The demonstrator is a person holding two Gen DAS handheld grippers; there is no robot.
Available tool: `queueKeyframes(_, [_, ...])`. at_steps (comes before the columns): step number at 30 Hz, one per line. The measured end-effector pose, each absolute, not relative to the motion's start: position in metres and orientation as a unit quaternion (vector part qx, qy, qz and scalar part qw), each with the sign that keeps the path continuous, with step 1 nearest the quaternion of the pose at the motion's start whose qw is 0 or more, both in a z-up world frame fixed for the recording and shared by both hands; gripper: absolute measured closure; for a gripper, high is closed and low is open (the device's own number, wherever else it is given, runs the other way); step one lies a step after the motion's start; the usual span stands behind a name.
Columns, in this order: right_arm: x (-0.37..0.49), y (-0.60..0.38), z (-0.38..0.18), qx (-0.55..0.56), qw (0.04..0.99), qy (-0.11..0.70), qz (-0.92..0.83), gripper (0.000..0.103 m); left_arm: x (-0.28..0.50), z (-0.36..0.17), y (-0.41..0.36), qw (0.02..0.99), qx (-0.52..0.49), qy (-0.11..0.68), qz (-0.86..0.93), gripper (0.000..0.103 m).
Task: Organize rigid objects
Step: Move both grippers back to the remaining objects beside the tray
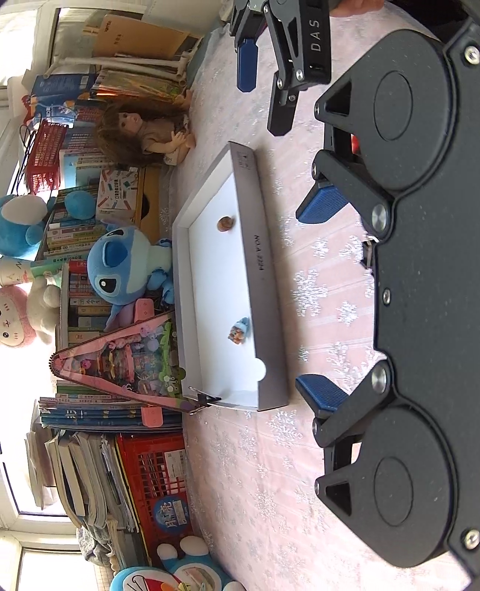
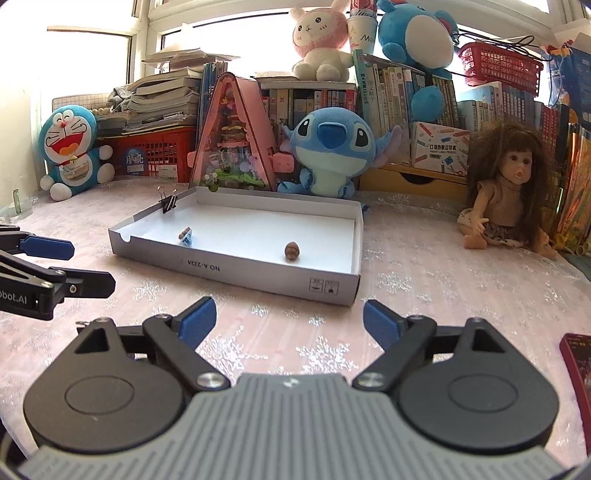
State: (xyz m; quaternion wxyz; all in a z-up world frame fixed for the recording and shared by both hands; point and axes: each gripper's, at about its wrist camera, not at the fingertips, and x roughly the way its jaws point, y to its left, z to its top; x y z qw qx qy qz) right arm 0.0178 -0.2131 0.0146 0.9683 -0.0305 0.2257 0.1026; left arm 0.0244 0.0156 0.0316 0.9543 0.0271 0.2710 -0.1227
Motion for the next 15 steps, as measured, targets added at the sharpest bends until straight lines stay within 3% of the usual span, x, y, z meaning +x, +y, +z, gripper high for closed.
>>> queueKeyframes(15, [-0.038,-0.228,-0.008,-0.050,0.968,0.226,0.098,0.011,-0.035,0.012,0.021,0.951,0.044,0.264,-0.155,0.019])
